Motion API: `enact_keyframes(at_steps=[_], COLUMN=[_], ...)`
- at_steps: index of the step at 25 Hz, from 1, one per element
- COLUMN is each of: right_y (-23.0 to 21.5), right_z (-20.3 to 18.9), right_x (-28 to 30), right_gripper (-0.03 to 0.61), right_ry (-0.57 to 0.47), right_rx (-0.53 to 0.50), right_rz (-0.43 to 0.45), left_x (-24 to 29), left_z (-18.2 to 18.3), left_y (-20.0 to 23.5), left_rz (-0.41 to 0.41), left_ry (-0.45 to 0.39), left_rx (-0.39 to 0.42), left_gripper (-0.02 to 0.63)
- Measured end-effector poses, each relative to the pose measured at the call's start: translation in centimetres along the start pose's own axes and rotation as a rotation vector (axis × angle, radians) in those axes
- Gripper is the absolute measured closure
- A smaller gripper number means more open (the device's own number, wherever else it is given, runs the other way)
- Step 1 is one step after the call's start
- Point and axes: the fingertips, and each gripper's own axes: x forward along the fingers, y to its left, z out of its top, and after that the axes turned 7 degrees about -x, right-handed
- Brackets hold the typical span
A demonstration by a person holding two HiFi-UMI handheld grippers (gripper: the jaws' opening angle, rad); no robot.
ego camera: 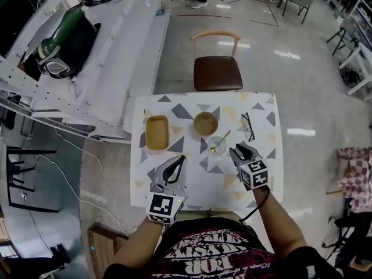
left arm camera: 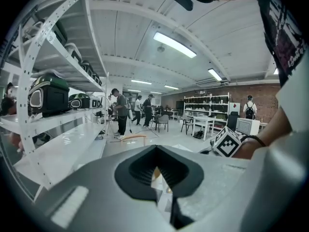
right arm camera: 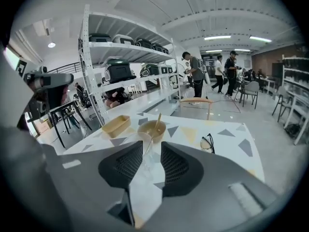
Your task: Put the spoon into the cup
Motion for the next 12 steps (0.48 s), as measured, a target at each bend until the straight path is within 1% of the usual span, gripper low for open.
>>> enact_keyframes(at_steps=[3, 6, 9, 12], right_y=[0.7, 1.5, 2.2, 3.1], right_z=[1.5, 3.5, 5.8, 7.7], right_x=[-3.3, -6.8, -10.3, -13.3], right_gripper=[0.447, 0.493, 0.542, 0.551], right_ry=[-0.074, -0.166, -0.269, -0.348], right_rx=[-0.040, -0.097, -0.147, -0.186], right_rz=[0.012, 0.002, -0.018, -0.026], left_x=[-0.8, -1.5, -2.0, -2.7], left_z=[0.7, 1.8, 2.2, 2.8], left_y=[-0.8, -1.9, -3.0, -4.0], left_rz=[0.019, 0.024, 0.026, 0.032], left_ry=[-0.045, -0.093, -0.103, -0.117], left_rx=[0.000, 0.046, 0.090, 0.102], left_gripper=[0.610, 0.610, 0.610, 0.610])
